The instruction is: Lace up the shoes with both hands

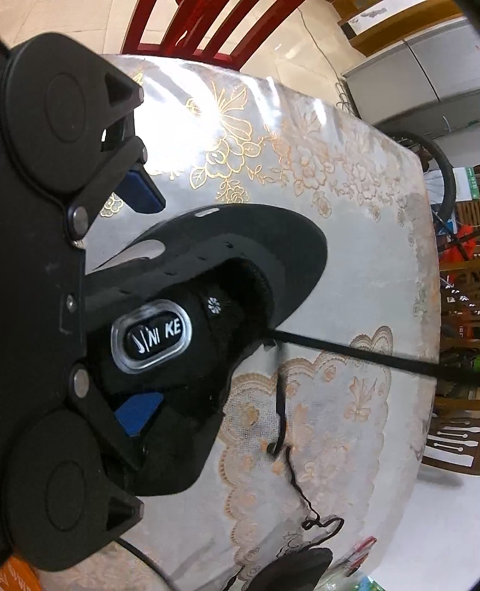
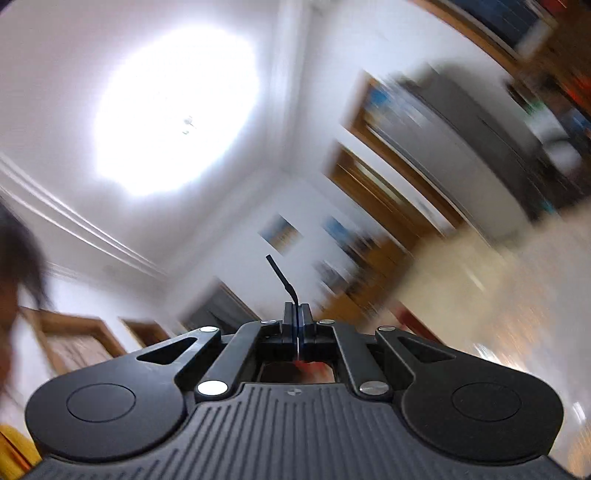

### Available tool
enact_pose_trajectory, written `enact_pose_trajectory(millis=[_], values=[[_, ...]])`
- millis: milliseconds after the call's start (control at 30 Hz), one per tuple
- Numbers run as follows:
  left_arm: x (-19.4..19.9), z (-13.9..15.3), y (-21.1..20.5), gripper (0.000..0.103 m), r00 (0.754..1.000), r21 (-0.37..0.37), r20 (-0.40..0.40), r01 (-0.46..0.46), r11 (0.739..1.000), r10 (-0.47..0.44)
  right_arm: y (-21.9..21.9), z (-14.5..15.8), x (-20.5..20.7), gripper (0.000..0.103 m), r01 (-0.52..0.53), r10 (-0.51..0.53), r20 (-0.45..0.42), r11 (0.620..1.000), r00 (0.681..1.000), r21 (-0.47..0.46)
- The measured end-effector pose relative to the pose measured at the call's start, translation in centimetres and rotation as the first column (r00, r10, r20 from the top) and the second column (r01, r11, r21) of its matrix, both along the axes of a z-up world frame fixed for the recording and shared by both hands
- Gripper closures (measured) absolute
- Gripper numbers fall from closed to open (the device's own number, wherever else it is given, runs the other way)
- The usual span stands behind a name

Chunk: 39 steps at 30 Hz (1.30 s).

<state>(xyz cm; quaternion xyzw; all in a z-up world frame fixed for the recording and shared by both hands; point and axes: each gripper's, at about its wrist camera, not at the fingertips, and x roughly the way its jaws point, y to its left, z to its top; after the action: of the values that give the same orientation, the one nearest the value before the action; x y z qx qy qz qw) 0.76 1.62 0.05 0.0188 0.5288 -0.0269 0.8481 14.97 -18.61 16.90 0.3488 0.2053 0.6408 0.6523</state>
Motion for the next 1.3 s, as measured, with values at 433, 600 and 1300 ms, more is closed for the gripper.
enact_pose_trajectory(millis=[433,600,1300], values=[[-1.3,-1.2,-0.3,0.0,0.998,0.017,-0.044,-0.041,0.999,0.042,-6.5,17.3,-1.2,0.102,0.176,-0.241,0.316,0.959,0.918,0.221],[-1.8,-0.6,-1.0,0.003,0.999,0.052,-0.01,-0.041,0.998,0.042,-7.7,20.2,-2.0,0.102,0.285,-0.347,0.383,0.935,0.856,0.211],[-0.1,9.1,0.1,0.003,0.951,-0.121,0.309,0.03,0.992,0.009,-8.3,12.5,-10.9,0.102,0.0,0.087,0.175,0.896,0.981,-0.444]])
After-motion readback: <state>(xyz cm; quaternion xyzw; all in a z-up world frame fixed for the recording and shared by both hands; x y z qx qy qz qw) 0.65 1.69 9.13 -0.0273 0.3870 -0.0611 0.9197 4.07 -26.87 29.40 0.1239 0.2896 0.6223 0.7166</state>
